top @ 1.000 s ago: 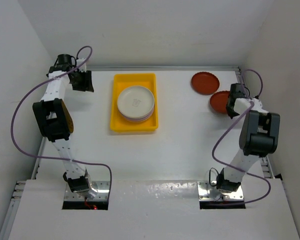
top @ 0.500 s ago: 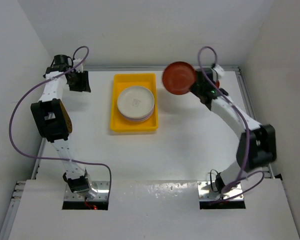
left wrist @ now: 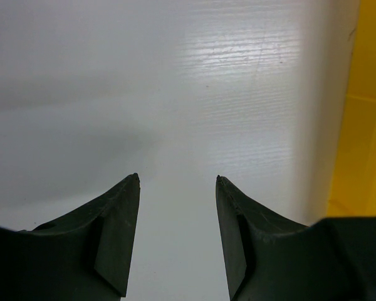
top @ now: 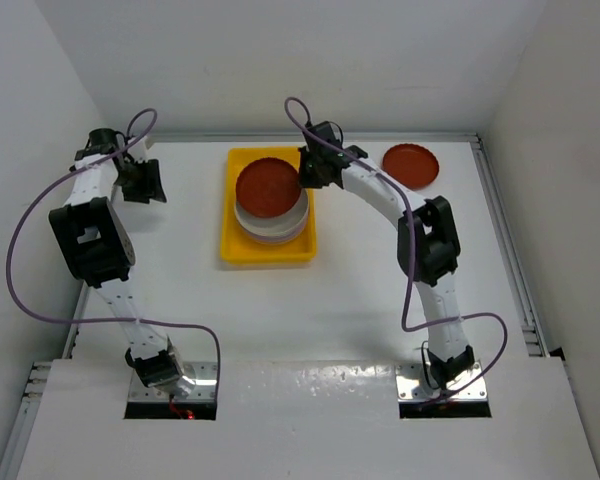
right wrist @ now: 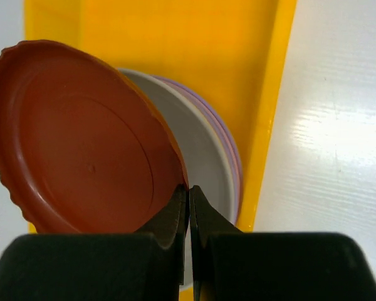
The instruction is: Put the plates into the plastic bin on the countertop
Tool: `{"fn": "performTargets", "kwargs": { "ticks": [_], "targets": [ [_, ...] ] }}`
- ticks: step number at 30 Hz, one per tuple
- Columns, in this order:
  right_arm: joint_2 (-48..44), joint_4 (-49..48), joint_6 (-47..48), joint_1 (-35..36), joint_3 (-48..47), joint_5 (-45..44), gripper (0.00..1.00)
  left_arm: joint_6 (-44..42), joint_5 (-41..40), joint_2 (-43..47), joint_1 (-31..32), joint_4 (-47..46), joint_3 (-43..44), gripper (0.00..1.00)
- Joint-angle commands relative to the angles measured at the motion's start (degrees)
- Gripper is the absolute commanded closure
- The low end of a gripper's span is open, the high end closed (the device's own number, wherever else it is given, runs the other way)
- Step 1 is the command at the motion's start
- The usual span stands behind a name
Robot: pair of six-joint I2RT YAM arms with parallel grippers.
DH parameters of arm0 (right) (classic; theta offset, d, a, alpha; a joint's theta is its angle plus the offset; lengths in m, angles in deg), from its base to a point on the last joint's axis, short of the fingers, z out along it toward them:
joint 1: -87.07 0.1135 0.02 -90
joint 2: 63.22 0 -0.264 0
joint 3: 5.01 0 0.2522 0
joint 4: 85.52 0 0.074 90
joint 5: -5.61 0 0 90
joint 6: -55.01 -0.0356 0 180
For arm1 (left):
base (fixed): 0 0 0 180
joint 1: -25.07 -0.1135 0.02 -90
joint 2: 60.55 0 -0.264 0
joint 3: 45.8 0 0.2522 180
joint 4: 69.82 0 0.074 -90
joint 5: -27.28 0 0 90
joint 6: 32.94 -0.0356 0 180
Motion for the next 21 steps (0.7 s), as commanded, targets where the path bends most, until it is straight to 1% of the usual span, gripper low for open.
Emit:
{"fn": "performTargets", "kwargs": {
  "ticks": [1, 5, 7, 8, 11, 12, 13, 14, 15, 16, 17, 18, 19, 21],
  "targets": [
    [-2.6, -1.6, 0.85, -1.21, 1.62, 1.44, 1.0, -1.38, 2.03, 2.75, -0.64, -0.31, -0.16, 0.46],
    [0.13, 2.26, 1.99, 0.28, -1.18, 2.5, 1.0, -1.38, 2.55, 2.23, -0.64, -0.31, -0.16, 0.46],
    [-0.3, 2.44, 2.43, 0.63, 0.12, 1.45, 1.0, -1.38, 2.56, 2.23, -0.64, -0.31, 0.37, 0.46],
    [-0.48, 2.09, 2.44, 0.72, 1.43, 0.23, 0.98, -1.38, 2.56, 2.23, -0.64, -0.31, 0.37, 0.46],
    [-2.59, 0.78, 2.52, 0.37, 3.12, -1.02, 0.83, -1.38, 2.56, 2.75, -0.64, -0.31, 0.37, 0.46],
    [-2.77, 0.16, 3.31, 0.19, 3.29, -0.93, 0.69, -1.38, 2.56, 2.75, -0.64, -0.31, 0.37, 0.46],
    [-3.46, -0.1, 3.75, 0.54, 3.12, -1.19, 0.6, -1.38, 3.08, 2.75, -0.64, -0.31, 0.37, 0.46],
    [-3.73, -0.63, 4.28, 0.28, 2.94, -1.02, 0.55, -1.38, 3.08, 2.75, -0.64, -0.31, 0.37, 0.46],
    [-4.0, -0.37, 5.67, 0.37, 1.98, -0.75, 0.46, -1.38, 3.08, 2.75, -0.64, -0.31, 0.37, 0.46],
    [-4.69, -0.2, 6.21, 0.63, 1.54, -0.66, 0.43, -1.38, 3.08, 2.75, -0.64, -0.31, 0.37, 0.46],
    [-5.14, -0.02, 6.91, 0.37, 0.49, -0.66, 0.43, -1.38, 3.08, 2.75, -0.64, -0.31, 0.37, 0.46],
    [-5.58, -0.02, 6.92, 0.02, 0.13, -1.88, 0.4, -1.38, 3.08, 2.75, -0.64, -0.31, 0.37, 0.46],
    [-7.93, -0.63, 6.74, -0.77, 0.13, -2.76, 0.39, -1.38, 3.08, 2.75, -0.64, -0.31, 0.37, 0.46],
    [-9.97, -1.77, 4.47, -2.96, 5.63, -6.97, 0.35, -1.38, 3.08, 2.75, -0.64, -0.31, 0.37, 0.46]
  ]
}}
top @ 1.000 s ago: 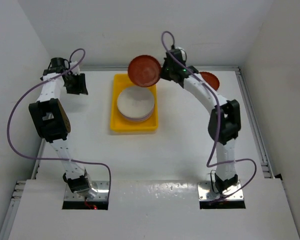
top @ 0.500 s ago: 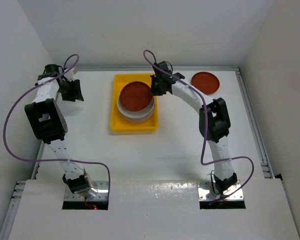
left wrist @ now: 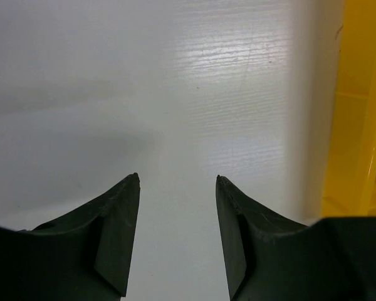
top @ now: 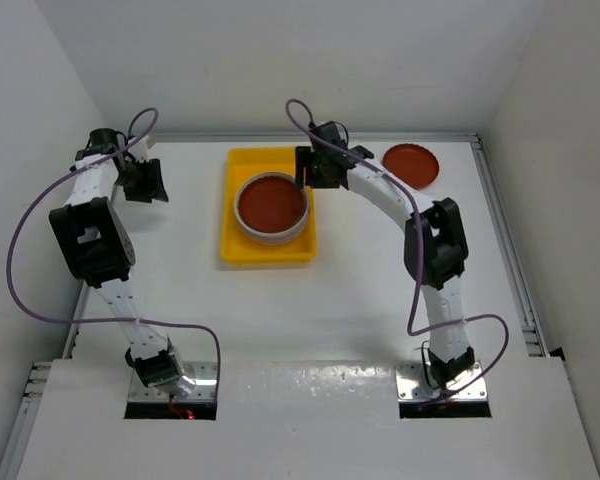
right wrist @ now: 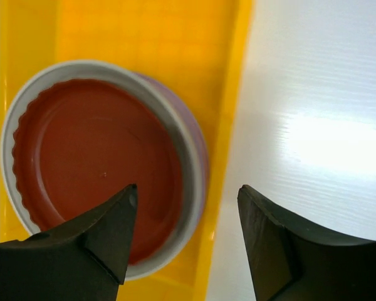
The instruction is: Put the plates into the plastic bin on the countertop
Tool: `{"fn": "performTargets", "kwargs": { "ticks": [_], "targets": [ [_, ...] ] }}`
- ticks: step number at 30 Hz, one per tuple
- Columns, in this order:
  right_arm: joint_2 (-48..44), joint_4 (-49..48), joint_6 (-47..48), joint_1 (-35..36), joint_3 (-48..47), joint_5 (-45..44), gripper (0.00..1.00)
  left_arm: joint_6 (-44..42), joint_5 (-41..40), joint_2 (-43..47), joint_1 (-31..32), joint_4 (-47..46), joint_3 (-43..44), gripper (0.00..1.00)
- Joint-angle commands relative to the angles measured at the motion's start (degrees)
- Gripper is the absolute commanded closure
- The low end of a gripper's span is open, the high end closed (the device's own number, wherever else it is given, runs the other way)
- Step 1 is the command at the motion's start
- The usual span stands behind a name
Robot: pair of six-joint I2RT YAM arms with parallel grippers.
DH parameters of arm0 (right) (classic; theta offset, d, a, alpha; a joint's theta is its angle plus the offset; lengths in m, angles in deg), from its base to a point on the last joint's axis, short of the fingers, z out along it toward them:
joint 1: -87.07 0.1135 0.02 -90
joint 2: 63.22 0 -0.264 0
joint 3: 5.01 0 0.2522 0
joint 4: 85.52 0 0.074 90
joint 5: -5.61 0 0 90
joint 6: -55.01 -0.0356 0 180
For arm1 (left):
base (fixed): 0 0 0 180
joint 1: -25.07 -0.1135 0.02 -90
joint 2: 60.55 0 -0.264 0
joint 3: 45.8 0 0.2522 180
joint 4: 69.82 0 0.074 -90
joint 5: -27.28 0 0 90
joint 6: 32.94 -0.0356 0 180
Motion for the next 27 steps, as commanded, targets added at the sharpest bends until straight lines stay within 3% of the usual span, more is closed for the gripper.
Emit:
{"fn": "performTargets", "kwargs": {
  "ticks": [1, 3, 4, 8, 18, 23, 25, 27],
  "targets": [
    [-10.2, -6.85, -5.2, -4.06, 6.91, -7.33, 0.35, -0.55, 1.12, 2.75, -0.12, -0.25, 0.56, 0.46],
    [-14.08, -8.99, -9.8, -9.77, 16.29, -10.58, 0.35, -0.55, 0.51, 2.23, -0.12, -0.25, 0.56, 0.46],
    [-14.53, -10.56, -17.91, -11.7, 18.28, -12.87, 0.35, -0.55, 0.5, 2.23, -0.12, -0.25, 0.56, 0.46],
    [-12.53, -10.76, -29.76, -23.21, 24.18, -16.49, 0.35, -0.55, -0.02, 1.7, -0.12, -0.25, 0.56, 0.46],
    [2.05, -13.04, -32.15, -32.28, 11.63, -15.35, 0.35, 0.51, -0.55, 0.64, -0.12, -0.25, 0.56, 0.46],
    [7.43, -9.18, -37.76, -33.69, 6.61, -14.12, 0.4, 0.51, -1.78, 0.64, -0.12, -0.25, 1.08, 0.46],
    [9.19, -8.64, -39.96, -34.04, 6.43, -13.33, 0.45, 0.51, -2.31, 0.12, -0.12, -0.25, 1.09, 0.46],
    [10.25, -7.24, -42.85, -34.39, 6.69, -11.93, 0.61, 0.51, -2.83, 0.12, -0.12, -0.25, 1.7, 0.44]
  ]
}}
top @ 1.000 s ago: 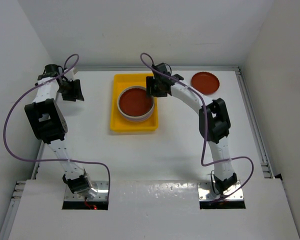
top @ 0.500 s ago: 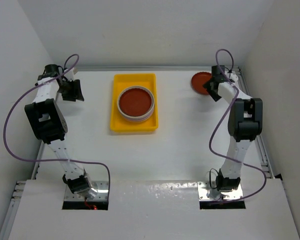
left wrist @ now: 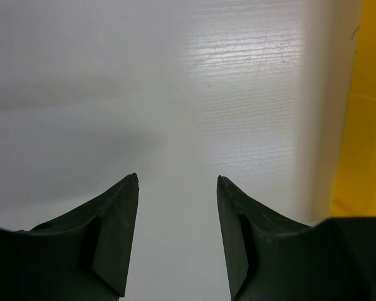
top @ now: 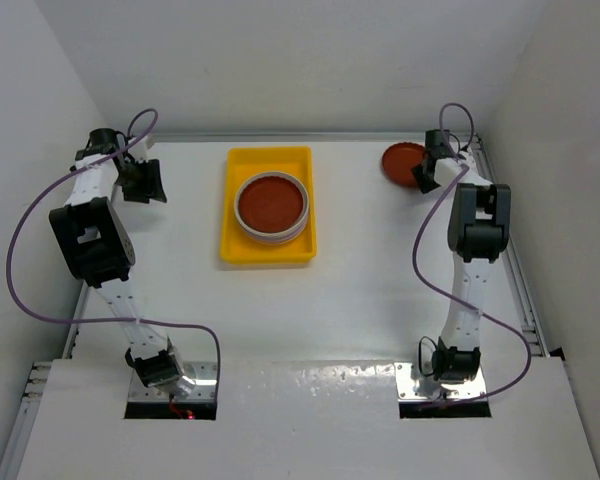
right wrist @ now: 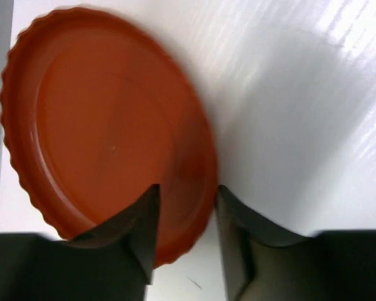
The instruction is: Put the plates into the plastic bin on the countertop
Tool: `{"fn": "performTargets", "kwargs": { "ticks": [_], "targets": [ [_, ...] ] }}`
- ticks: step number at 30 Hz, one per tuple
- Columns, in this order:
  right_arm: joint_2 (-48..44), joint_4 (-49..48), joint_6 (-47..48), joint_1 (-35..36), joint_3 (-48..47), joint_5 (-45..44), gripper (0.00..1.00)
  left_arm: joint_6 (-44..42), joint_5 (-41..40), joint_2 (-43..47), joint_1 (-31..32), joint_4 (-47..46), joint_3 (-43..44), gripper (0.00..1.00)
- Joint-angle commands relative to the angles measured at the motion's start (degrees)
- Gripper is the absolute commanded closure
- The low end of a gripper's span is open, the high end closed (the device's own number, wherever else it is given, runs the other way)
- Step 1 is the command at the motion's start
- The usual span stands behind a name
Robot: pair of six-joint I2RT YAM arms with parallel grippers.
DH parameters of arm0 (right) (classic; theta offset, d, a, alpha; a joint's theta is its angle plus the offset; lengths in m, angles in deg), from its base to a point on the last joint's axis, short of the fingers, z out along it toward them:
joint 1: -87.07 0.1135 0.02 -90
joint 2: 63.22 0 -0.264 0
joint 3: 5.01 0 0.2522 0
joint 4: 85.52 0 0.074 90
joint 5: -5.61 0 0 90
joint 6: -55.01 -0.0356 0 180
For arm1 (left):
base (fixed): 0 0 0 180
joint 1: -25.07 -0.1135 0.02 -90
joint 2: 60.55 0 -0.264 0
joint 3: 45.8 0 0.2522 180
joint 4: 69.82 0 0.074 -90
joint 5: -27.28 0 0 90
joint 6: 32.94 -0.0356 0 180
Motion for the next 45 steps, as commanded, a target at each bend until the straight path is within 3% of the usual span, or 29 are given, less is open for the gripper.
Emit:
{"fn": "performTargets", "kwargs": {
  "ticks": [1, 2, 4, 6, 11, 14, 18, 21, 27, 28, 30, 31, 33, 45],
  "targets": [
    [1.7, 2.79, -6.32, -0.8, -0.91, 2.13, 0.65, 0.27, -1.13, 0.12, -0.12, -0.21, 2.23, 0.44],
    [1.79, 2.88, -6.85, -0.89, 0.05, 2.92, 0.74, 0.27, -1.13, 0.12, -0.12, -0.21, 2.23, 0.44],
    [1.44, 2.71, -7.12, -1.06, 1.02, 3.19, 0.82, 0.27, -1.66, 0.12, -0.12, -0.21, 2.23, 0.44],
    [0.92, 2.1, -6.77, -1.41, 2.86, 3.8, 0.99, 0.27, -1.66, 0.12, -0.12, -0.21, 2.75, 0.44],
    [-6.28, -6.76, -2.47, -0.98, 8.66, 8.02, 1.0, -0.26, -1.66, 0.12, -0.12, -0.21, 2.76, 0.44],
    [-17.5, -9.06, 0.52, 1.65, 13.04, 7.85, 1.0, -0.26, -1.66, 0.12, -0.12, -0.21, 2.76, 0.44],
    [-29.22, -18.98, 5.88, 9.29, 22.11, 6.17, 1.0, 0.27, -1.66, 0.12, -0.12, -0.21, 3.29, 0.44],
    [-33.27, -19.0, 8.69, 14.56, 23.7, 8.28, 1.0, 0.87, -1.05, 0.12, -0.12, -0.21, 3.29, 0.44],
    [-24.17, -10.24, 19.77, 24.59, 15.72, 16.88, 1.0, 1.41, 0.01, 0.64, -0.12, 0.32, 3.81, 0.44],
    [-22.39, -6.38, 24.39, 25.38, 8.22, 20.29, 1.0, 1.41, 0.01, 0.64, -0.12, 0.32, 3.81, 0.44],
    [-15.89, 0.64, 28.11, 28.9, 2.63, 20.42, 1.0, 1.41, 0.01, 1.26, -0.12, 0.32, 3.81, 0.44],
    [-14.31, 4.34, 31.17, 30.47, -5.05, 18.33, 1.0, 0.89, 0.01, 1.26, -0.12, 0.32, 3.29, 0.44],
    [-10.6, 7.19, 35.32, 33.2, -9.41, 16.04, 1.0, 0.36, 0.01, 1.96, -0.12, 0.32, 2.67, 0.44],
    [-10.42, 5.16, 38.93, 35.85, -5.74, 12.51, 1.0, -0.17, 0.53, 2.58, -0.12, 0.32, 0.83, 0.44]
  ]
}}
